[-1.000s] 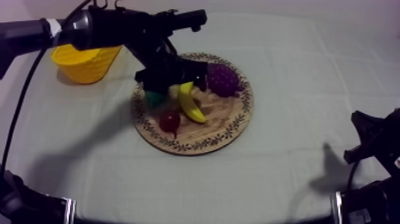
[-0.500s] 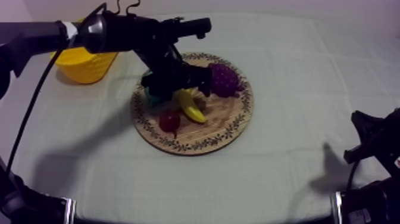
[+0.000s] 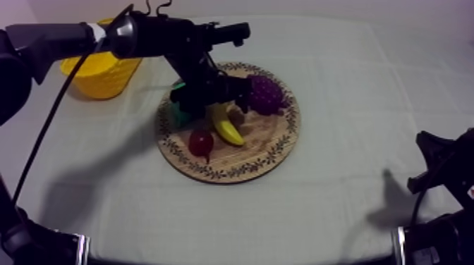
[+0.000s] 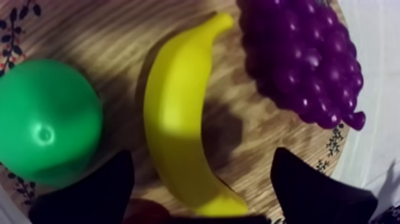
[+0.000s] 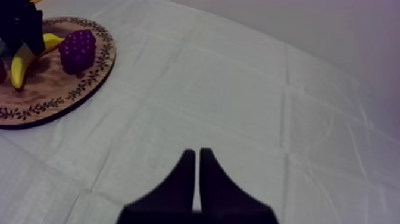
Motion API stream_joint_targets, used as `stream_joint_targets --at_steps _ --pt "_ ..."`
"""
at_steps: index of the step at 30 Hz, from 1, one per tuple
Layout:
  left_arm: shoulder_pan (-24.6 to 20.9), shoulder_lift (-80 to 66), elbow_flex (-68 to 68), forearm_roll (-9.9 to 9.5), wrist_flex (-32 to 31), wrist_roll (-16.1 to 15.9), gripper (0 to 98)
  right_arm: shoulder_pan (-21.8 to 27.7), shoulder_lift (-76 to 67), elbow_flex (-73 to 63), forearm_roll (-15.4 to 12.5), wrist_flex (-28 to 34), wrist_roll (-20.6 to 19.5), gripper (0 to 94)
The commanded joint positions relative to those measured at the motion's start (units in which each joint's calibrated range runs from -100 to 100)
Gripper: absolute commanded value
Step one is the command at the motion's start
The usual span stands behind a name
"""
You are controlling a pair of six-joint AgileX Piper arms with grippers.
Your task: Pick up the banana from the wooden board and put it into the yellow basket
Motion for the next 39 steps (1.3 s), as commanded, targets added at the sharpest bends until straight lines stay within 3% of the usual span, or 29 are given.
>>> stream_joint_targets --at_steps 1,11,23,31,39 --pt "-0.1 0.3 -0.1 0.48 0.3 -0.5 80.3 0.0 0.0 0.0 0.0 0.0 0.0 0.3" --pt "-0.4 1.8 -1.3 1.7 1.7 -1.5 70.5 0.0 0.0 0.0 0.0 0.0 0.0 0.3" --pt "-1.6 4.9 -3.3 2.99 5.1 -1.1 45.4 0.0 0.0 0.0 0.0 0.0 0.0 0.3" --pt "-1.4 5.5 -4.6 2.73 6.2 -0.9 28.2 0.0 0.0 0.0 0.0 0.0 0.0 0.3" --pt "-1.3 5.5 -4.8 2.6 6.2 -1.1 23.6 0.0 0.0 0.0 0.0 0.0 0.0 0.3"
